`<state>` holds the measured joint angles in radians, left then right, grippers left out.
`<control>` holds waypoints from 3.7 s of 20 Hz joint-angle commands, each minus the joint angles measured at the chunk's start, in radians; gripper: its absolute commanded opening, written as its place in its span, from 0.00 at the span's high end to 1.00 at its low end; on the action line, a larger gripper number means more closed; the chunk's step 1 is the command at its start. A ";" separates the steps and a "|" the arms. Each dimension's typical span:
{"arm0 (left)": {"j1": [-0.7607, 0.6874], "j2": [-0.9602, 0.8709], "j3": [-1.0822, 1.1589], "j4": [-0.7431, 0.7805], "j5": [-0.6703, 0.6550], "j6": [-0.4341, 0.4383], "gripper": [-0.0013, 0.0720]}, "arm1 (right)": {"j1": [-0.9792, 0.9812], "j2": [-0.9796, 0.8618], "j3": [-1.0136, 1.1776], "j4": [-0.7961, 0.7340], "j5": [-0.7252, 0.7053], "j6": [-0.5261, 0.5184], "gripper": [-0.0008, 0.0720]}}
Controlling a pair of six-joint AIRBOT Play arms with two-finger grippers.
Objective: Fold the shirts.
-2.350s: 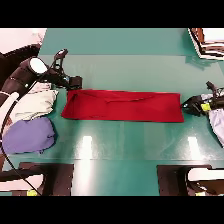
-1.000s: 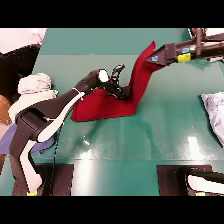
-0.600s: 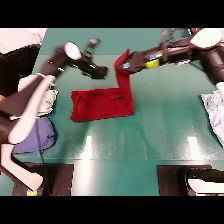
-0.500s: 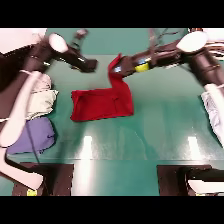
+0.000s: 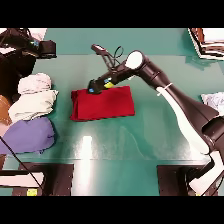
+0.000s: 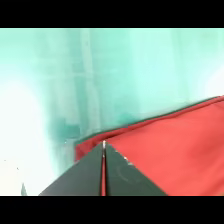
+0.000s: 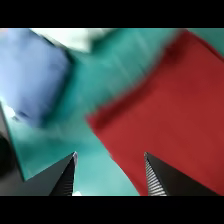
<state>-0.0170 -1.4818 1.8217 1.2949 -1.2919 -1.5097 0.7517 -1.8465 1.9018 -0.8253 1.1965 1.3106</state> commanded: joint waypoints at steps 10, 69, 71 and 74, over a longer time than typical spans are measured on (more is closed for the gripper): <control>-0.002 0.015 0.001 -0.086 0.000 0.019 0.94 | -0.502 0.233 -0.665 0.017 -0.011 0.053 0.20; -0.399 0.015 0.001 -0.090 0.148 0.079 0.94 | -1.740 0.728 -0.678 -0.357 0.238 0.111 0.45; -0.399 0.015 0.001 -0.090 0.148 0.092 0.94 | -1.792 0.728 -0.686 -0.352 0.259 0.121 0.31; -0.399 0.015 0.001 -0.090 0.148 0.098 0.94 | -1.778 0.744 -0.686 -0.280 0.246 0.132 0.31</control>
<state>-0.4156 -1.4677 1.8217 1.2037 -1.1442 -1.4197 -1.0111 -1.1175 1.2301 -1.1584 1.4395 1.4315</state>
